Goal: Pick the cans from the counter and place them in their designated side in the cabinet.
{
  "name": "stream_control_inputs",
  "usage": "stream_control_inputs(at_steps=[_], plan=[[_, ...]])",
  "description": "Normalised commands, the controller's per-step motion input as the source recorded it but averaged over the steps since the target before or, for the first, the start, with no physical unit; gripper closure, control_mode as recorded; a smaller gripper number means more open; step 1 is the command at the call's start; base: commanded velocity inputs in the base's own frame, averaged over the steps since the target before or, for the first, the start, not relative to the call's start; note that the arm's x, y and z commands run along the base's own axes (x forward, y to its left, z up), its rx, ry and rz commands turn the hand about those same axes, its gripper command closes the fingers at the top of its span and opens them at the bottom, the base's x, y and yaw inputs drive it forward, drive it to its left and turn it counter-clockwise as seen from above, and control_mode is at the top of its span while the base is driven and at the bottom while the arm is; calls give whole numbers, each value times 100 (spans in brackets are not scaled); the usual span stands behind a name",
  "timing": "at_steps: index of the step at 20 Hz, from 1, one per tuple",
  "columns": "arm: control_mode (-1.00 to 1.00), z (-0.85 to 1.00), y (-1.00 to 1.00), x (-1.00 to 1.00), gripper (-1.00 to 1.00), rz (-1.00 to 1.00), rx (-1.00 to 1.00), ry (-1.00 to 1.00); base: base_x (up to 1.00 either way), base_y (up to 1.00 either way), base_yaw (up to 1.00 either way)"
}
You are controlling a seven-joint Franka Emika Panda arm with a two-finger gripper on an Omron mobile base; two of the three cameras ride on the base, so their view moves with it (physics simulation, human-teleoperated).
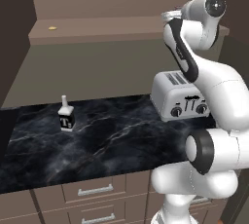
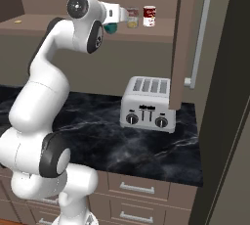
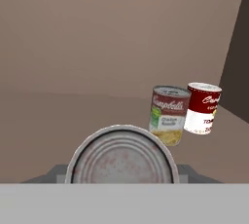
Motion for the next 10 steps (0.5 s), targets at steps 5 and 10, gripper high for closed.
stream_control_inputs(at_steps=[5,10], plan=[[-100,-8,0,42,100,0,0,4,0,0,0],[-100,-8,0,45,100,0,0,4,0,0,0]])
